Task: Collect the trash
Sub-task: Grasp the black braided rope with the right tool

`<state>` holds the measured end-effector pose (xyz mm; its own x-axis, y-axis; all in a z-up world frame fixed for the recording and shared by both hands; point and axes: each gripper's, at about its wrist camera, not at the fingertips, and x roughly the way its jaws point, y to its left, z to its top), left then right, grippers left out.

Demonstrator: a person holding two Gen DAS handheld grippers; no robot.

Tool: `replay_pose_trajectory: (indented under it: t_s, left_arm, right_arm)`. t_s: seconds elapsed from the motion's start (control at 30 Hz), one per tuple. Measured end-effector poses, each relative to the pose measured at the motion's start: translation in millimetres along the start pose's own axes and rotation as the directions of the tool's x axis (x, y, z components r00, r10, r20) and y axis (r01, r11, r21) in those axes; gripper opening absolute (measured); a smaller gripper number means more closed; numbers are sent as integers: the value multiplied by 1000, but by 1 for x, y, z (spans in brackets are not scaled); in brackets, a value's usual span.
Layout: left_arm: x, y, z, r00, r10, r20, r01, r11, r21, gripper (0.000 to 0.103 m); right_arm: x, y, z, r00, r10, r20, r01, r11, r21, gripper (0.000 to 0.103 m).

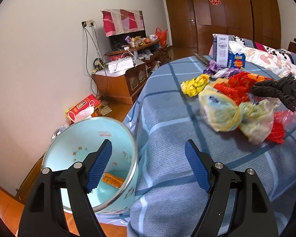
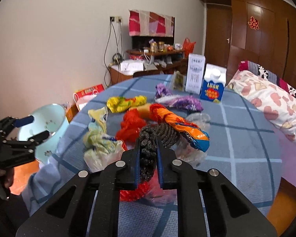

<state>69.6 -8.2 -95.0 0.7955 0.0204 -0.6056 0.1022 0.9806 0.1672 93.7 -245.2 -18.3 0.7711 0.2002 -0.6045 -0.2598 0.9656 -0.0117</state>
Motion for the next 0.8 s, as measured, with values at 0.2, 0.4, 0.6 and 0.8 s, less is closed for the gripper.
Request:
replay_pose_trajectory:
  t_s: [0.2,0.4,0.6,0.8]
  left_arm:
    - [-2,-21,14,999,-38,21,38,999,10,75]
    - [-6,-51,31,995,-85,58,83,996,43,75]
    - [3,-79,41,990,-125,58,120,989,84,75]
    - [25,-98,44,980,-199,-5,198,975,102,52]
  right_arm:
    - [-24,-10,3,998,13,59,-14,1000,19,15]
    - [-36,-23,0,997,-3,82,0,999,41,15]
    - [-48,-39,-11,995,-32,97,26,997,70,15]
    - [-46,-56,-21,995,-55,88,46,994,103,15]
